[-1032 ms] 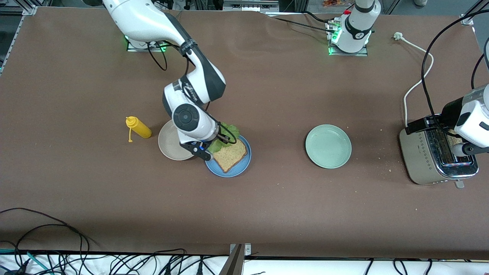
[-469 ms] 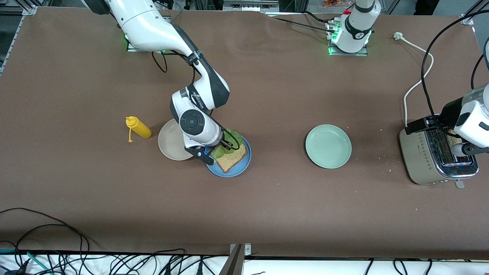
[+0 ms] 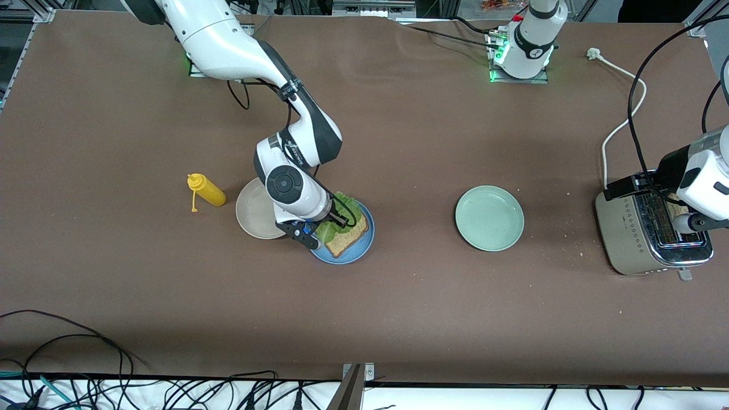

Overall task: Make sandwich in blue plate with both arms
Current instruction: 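Lower the lettuce onto the bread and open the right gripper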

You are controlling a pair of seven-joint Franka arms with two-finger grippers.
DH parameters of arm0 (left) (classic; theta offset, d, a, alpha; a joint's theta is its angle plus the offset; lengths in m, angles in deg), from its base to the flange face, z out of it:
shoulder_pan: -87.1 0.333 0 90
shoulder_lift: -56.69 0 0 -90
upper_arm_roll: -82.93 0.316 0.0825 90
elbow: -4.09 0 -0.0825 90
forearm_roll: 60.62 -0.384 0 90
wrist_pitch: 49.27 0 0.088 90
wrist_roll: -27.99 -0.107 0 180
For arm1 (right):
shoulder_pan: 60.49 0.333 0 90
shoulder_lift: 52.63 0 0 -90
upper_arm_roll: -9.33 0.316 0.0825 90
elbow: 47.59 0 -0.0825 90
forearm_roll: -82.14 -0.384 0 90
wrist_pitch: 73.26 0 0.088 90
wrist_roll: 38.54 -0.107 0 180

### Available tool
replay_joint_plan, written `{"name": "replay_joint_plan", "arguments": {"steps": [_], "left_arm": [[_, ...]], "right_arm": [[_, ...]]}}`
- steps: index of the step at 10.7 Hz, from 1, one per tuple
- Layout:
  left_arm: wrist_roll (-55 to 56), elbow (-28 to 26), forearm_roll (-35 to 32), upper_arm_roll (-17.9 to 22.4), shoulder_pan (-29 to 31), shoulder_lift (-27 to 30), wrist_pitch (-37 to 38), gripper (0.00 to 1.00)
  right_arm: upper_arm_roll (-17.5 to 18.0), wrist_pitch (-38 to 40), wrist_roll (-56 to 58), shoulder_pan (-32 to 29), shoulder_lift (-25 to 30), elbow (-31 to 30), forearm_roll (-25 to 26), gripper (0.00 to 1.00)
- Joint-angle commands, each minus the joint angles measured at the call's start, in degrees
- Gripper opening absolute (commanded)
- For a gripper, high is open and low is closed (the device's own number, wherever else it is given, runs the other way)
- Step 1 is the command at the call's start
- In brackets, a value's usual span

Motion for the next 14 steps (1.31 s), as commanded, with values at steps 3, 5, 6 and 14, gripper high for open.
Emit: {"name": "replay_joint_plan", "arguments": {"steps": [3, 5, 6, 14], "left_arm": [[-1.1, -0.3, -1.1, -0.4, 0.4, 0.3, 0.3, 1.00], [-1.1, -0.3, -1.1, -0.4, 0.5, 0.3, 0.3, 1.00], [-1.2, -0.3, -1.1, -0.4, 0.5, 0.3, 0.3, 1.00], [-1.2, -0.3, -1.1, -0.4, 0.8, 0.3, 0.3, 1.00]], "right_arm": [[-0.9, 6.6, 0.0, -0.3, 0.5, 5.1, -2.3, 0.85], [-1.4, 15.2, 0.1, -2.8, 4.0, 8.7, -1.5, 0.95], [-2.5, 19.1, 0.4, -4.2, 6.2, 10.2, -0.7, 1.00], [-11.5, 39.3, 15.5, -4.8, 18.0, 10.8, 12.7, 0.96]]}}
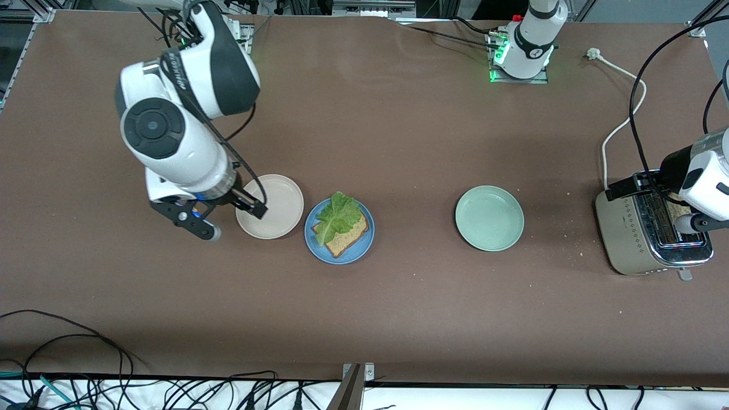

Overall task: Make sandwich in blue plate with both arms
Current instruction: 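Lower the lettuce onto the bread and open the right gripper, then withdraw the right gripper back beside the mustard bottle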

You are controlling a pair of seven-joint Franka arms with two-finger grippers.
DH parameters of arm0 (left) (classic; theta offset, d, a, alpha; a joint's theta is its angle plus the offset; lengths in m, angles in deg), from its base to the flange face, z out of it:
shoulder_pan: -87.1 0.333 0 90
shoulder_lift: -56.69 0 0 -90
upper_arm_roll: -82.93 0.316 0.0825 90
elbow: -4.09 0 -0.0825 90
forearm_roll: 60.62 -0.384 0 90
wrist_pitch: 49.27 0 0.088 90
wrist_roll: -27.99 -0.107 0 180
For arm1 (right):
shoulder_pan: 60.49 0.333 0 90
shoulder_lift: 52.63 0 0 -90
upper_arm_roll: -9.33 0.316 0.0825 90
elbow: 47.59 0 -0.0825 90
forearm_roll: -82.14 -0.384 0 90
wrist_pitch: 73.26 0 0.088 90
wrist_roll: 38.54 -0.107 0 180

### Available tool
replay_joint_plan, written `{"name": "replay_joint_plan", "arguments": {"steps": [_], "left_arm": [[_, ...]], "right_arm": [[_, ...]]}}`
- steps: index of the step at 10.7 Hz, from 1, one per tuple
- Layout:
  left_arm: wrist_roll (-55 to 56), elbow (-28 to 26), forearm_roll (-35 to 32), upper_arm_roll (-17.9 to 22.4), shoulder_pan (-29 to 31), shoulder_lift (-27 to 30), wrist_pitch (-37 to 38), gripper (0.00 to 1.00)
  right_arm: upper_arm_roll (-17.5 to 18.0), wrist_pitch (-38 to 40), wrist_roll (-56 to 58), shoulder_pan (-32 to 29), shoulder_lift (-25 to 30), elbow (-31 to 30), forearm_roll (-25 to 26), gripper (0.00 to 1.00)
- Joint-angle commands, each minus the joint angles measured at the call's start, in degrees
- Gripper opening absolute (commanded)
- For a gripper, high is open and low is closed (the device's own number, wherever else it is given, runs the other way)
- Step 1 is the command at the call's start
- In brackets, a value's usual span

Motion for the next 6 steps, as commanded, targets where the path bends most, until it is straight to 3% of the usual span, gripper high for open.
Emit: {"name": "replay_joint_plan", "arguments": {"steps": [1, 4, 6], "left_arm": [[-1.2, -0.2, -1.1, -0.3, 0.3, 0.3, 0.3, 1.00], [-1.1, -0.2, -1.1, -0.4, 0.3, 0.3, 0.3, 1.00], [-1.1, -0.2, -1.1, -0.4, 0.3, 0.3, 0.3, 1.00]], "right_arm": [[-5.3, 7.4, 10.1, 0.2, 2.9, -1.0, 0.9, 0.96], [-11.5, 10.2, 20.0, 0.1, 8.2, -4.8, 0.9, 0.96], [-13.6, 10.3, 21.1, 0.1, 8.8, -5.0, 0.8, 0.96]]}}
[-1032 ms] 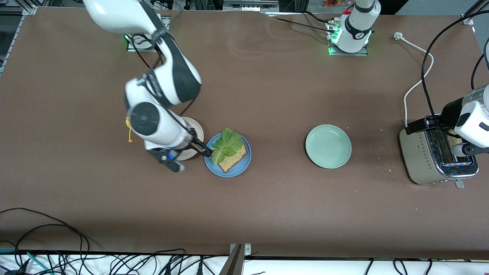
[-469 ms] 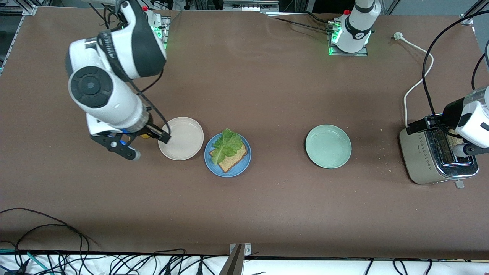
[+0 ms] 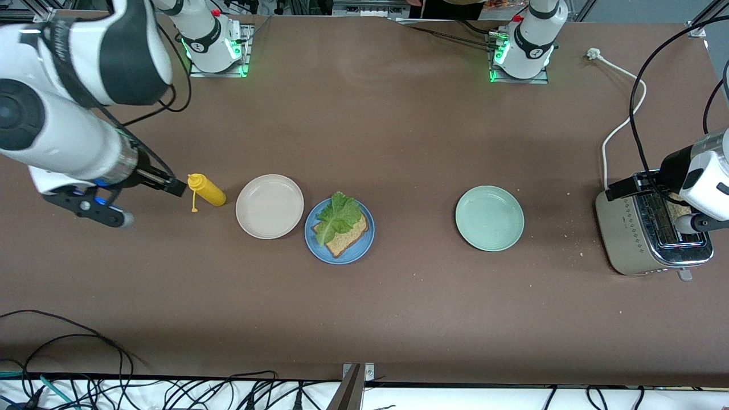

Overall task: Make sandwich in blue plate with both arms
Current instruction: 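Withdraw the right gripper back beside the mustard bottle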

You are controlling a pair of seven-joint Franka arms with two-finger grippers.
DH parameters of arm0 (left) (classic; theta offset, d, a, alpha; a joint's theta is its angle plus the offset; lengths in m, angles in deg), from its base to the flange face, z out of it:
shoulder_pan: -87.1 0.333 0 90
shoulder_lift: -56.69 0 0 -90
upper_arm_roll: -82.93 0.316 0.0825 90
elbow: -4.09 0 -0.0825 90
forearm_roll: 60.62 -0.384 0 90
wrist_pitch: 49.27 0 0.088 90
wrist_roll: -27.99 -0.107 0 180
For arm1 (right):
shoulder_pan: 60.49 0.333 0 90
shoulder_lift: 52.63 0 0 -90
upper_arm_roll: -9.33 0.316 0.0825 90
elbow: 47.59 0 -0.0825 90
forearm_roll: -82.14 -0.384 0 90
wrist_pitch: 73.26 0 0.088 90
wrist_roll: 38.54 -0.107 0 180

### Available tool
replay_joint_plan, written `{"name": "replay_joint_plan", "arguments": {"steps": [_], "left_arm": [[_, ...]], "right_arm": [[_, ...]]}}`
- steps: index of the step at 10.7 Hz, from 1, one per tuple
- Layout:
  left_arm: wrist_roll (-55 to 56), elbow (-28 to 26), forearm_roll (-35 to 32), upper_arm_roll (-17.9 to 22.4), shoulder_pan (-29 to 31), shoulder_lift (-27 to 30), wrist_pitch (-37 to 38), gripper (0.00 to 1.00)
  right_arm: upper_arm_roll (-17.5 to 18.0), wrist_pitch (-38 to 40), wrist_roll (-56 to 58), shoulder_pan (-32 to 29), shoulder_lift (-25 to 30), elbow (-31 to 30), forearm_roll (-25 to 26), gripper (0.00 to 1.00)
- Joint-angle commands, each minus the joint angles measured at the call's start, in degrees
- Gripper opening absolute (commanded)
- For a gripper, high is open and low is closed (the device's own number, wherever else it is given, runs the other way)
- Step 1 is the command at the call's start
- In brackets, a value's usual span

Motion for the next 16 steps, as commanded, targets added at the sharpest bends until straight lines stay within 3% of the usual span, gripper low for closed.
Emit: {"name": "replay_joint_plan", "arguments": {"steps": [1, 5, 7, 8, 9, 10, 14, 16], "left_arm": [[-1.1, -0.2, -1.1, -0.4, 0.2, 0.3, 0.3, 1.00], [-1.1, -0.2, -1.1, -0.4, 0.2, 0.3, 0.3, 1.00], [-1.1, -0.3, -1.1, -0.4, 0.2, 0.2, 0.3, 1.00], [-1.1, -0.3, -1.1, -0.4, 0.2, 0.2, 0.3, 1.00], [-1.1, -0.3, -1.2, -0.4, 0.2, 0.2, 0.3, 1.00], [-1.1, -0.3, -1.2, -0.4, 0.2, 0.1, 0.3, 1.00], [-1.1, -0.2, -1.5, -0.4, 0.2, -0.1, 0.3, 1.00], [-1.1, -0.2, -1.5, -0.4, 0.2, -0.1, 0.3, 1.00]], "right_arm": [[-3.0, 0.3, 4.0, 0.6, 3.2, -3.3, 0.4, 0.96], [-6.3, -0.2, 6.1, -0.6, 3.2, -3.5, 0.2, 0.97], [-5.6, -3.0, 8.7, -2.6, 7.1, -9.5, 0.5, 0.97], [-1.1, -6.4, 9.2, -6.7, 10.3, -14.9, 0.7, 0.97], [7.1, -10.5, 9.2, -14.5, 12.9, -20.0, 0.9, 0.97], [12.6, -14.0, 9.5, -20.0, 14.9, -24.3, 1.6, 0.97], [13.8, -29.6, 16.2, -22.0, 20.1, -43.1, 1.5, 0.98], [13.5, -28.8, 18.4, -21.7, 18.9, -42.1, 1.4, 0.98]]}}
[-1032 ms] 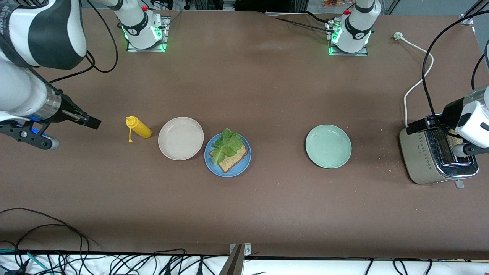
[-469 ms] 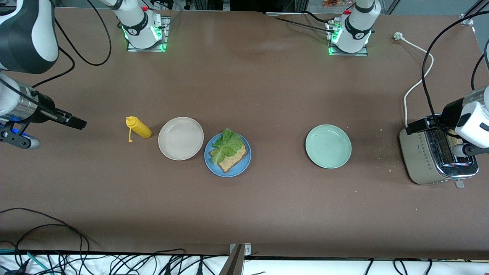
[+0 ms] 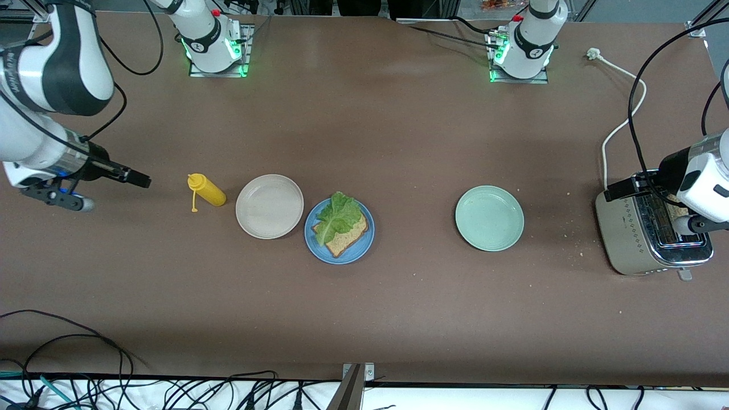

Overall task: Make sandwich in blue plate with both arms
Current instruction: 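Withdraw the right gripper back beside the mustard bottle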

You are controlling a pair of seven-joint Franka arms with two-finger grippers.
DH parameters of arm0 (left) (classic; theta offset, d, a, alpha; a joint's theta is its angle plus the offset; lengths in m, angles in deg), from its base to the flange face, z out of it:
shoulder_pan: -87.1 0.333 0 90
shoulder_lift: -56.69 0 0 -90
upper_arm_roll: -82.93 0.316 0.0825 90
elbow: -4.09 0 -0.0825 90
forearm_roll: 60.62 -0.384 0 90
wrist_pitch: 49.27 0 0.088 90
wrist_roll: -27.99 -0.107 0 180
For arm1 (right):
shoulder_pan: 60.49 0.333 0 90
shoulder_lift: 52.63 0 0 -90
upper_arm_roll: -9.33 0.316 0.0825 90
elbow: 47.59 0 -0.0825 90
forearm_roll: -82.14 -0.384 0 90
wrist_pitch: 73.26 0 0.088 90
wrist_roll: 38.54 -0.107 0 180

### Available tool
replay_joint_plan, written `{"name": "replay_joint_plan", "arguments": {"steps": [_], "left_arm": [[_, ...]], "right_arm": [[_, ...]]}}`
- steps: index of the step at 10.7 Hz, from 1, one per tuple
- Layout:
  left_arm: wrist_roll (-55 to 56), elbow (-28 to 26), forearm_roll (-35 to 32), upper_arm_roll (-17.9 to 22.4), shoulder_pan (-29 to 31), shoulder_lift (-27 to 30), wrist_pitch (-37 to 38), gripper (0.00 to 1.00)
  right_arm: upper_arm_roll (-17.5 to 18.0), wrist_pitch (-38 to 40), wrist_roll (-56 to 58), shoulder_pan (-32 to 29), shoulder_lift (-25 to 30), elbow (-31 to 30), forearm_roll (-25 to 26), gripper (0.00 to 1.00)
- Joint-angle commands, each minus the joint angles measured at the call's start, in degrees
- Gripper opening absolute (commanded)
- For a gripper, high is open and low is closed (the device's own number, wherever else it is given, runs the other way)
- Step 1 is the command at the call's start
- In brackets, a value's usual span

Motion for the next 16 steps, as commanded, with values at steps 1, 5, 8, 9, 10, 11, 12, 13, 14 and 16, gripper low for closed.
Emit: {"name": "replay_joint_plan", "arguments": {"steps": [1, 5, 8, 9, 10, 11, 12, 13, 14, 16], "left_arm": [[-1.1, -0.2, -1.5, -0.3, 0.2, 0.2, 0.3, 1.00], [-1.1, -0.2, -1.7, -0.3, 0.2, 0.2, 0.3, 1.00], [-1.1, -0.2, -1.8, -0.3, 0.3, 0.2, 0.3, 1.00], [-1.1, -0.2, -1.8, -0.3, 0.3, 0.2, 0.3, 1.00], [-1.1, -0.2, -1.8, -0.3, 0.3, 0.2, 0.3, 1.00], [-1.1, -0.2, -1.8, -0.3, 0.3, 0.2, 0.3, 1.00], [-1.1, -0.2, -1.8, -0.3, 0.3, 0.2, 0.3, 1.00], [-1.1, -0.2, -1.8, -0.3, 0.3, 0.2, 0.3, 1.00], [-1.1, -0.2, -1.8, -0.3, 0.3, 0.2, 0.3, 1.00], [-1.1, -0.2, -1.7, -0.3, 0.2, 0.2, 0.3, 1.00]], "right_arm": [[0.5, -1.3, 8.2, -0.6, 2.4, -2.6, 0.4, 0.97], [0.4, 6.9, 18.3, 0.0, 0.0, 2.8, -0.7, 1.00], [-2.6, 11.3, 36.4, -0.8, -1.2, 7.1, -10.3, 1.00], [-2.7, 13.3, 43.4, -0.2, -3.1, 9.6, -8.1, 1.00], [-2.7, 15.3, 49.4, -0.5, -3.4, 10.2, -8.7, 1.00], [-2.9, 14.9, 60.1, -0.8, -3.6, 10.2, -9.2, 1.00], [-3.2, 14.2, 69.2, -2.2, -5.2, 10.1, -13.8, 1.00], [-3.1, 14.5, 77.6, -5.3, -7.7, 10.1, -20.1, 1.00], [-3.2, 14.2, 86.6, -6.6, -10.4, 10.2, -24.7, 1.00], [-4.2, 14.0, 98.4, -7.5, -15.5, 10.2, -30.8, 1.00]]}}
